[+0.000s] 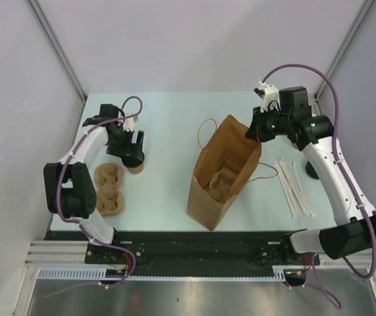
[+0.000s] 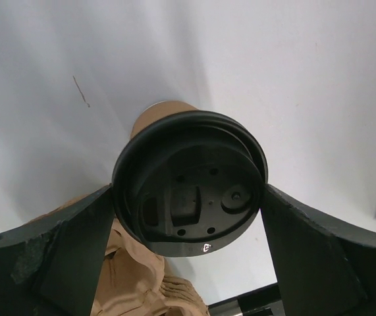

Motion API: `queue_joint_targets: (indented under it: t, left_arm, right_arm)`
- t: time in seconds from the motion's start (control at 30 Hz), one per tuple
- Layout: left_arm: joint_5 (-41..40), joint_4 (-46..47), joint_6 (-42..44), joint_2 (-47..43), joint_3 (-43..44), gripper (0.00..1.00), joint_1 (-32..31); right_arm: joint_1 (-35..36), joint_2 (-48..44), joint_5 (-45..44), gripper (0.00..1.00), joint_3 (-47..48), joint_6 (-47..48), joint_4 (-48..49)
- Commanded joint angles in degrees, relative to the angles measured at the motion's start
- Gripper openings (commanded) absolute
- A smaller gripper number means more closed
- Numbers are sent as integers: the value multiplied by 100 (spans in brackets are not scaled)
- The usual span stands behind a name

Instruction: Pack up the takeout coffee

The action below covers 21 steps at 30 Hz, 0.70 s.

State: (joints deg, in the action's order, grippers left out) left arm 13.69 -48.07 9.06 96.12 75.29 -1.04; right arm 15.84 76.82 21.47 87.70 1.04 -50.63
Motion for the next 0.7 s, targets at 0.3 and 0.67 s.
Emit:
queue_joint_targets:
  t: [0.3,0.67]
  left_arm:
    - [160,-35,113,-93,109,62,86]
    - [274,-44,201,-295,47,52,86]
  right_arm:
    - [-28,-17,208,0,160,-16,212]
    - [-19,-9,217,35,221,28,177]
